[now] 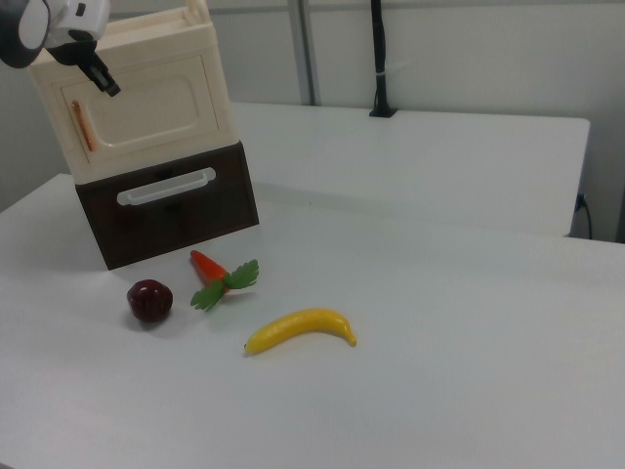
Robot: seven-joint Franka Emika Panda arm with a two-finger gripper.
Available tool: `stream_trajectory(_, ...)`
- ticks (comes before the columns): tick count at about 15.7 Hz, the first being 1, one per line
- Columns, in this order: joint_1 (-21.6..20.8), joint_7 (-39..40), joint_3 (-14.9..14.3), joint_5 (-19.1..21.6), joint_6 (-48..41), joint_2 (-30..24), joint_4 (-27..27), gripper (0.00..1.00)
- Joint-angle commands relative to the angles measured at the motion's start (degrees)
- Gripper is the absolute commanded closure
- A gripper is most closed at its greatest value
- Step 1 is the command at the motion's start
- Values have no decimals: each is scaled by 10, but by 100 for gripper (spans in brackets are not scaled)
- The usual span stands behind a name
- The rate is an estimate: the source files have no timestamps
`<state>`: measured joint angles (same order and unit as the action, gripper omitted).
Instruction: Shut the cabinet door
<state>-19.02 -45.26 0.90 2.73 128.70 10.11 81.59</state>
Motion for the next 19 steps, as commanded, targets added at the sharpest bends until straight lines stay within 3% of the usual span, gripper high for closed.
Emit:
stream_trajectory(1,-2,39,-4,-2,3,2,9,100)
stream_trajectory(4,18,103,-13,-2,-33,-6,32,100)
stream_trajectory(7,56,213,-20,-2,-128,-9,33,100)
stream_trajectory(9,62,291,-56,-10,-206,-22,48,100)
stream_trajectory(11,65,347,-72,-45,-255,-42,70,100)
stream_trajectory(16,119,471,-71,-60,-325,-83,116,100)
stream_trajectory(19,149,492,-63,-60,-324,-97,131,100)
